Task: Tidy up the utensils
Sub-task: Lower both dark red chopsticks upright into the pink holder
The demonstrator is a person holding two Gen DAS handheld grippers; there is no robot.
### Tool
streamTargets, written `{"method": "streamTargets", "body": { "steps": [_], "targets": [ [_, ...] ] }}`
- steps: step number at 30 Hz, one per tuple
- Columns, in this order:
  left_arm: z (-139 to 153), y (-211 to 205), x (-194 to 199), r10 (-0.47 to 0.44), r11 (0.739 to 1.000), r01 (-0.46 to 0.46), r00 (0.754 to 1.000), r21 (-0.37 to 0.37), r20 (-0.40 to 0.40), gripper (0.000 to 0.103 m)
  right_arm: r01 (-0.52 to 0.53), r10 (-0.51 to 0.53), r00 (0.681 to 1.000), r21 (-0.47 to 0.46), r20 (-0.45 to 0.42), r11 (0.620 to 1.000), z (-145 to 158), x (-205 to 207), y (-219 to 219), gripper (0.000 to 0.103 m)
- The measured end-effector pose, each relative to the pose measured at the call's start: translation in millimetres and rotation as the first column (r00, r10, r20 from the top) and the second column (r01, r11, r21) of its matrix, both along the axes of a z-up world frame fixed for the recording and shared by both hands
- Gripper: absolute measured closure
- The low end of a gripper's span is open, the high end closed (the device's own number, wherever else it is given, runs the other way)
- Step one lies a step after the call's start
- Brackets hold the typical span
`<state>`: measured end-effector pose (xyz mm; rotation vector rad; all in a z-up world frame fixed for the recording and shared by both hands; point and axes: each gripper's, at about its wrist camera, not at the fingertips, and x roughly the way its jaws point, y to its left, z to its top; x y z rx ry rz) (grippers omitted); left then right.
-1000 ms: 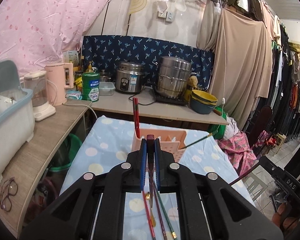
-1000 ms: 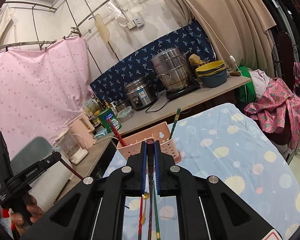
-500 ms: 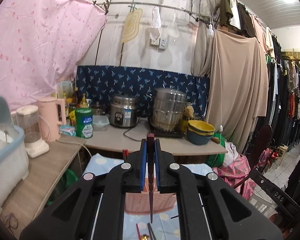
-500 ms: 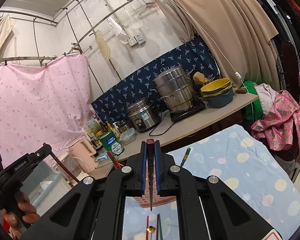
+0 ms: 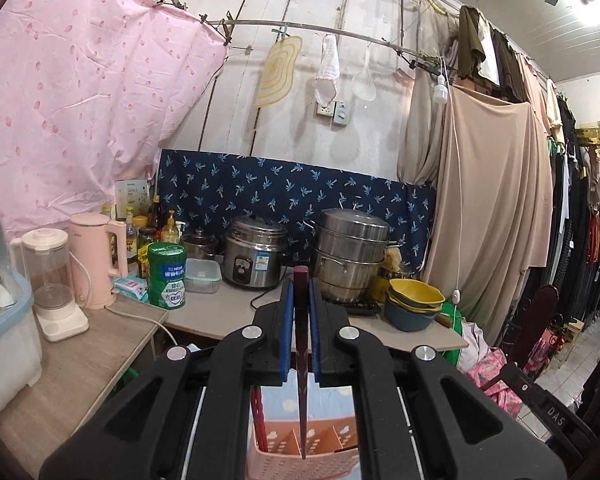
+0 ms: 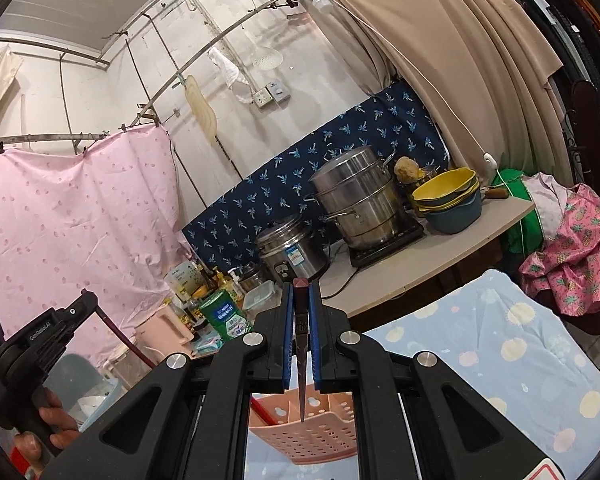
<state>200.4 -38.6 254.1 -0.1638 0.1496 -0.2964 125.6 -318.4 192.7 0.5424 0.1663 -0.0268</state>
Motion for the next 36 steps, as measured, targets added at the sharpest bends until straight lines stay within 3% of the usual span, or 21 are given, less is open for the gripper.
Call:
{"method": "streamTargets", "body": {
  "steps": [18, 36],
  "targets": [
    [-54, -12, 62, 0.029, 0.998, -0.022, 0.993, 0.062, -0.114, 0.096, -0.02, 0.02, 0.994, 0.002, -0.103, 1.0, -42, 65, 3, 0.096],
    [-79, -12, 80, 0.031, 0.998, -0.019, 0.982, 0.067, -0.184, 0.095, -0.041, 0.038, 0.982, -0.013, -0.185, 0.999, -68, 91, 13, 0.096]
  ]
}}
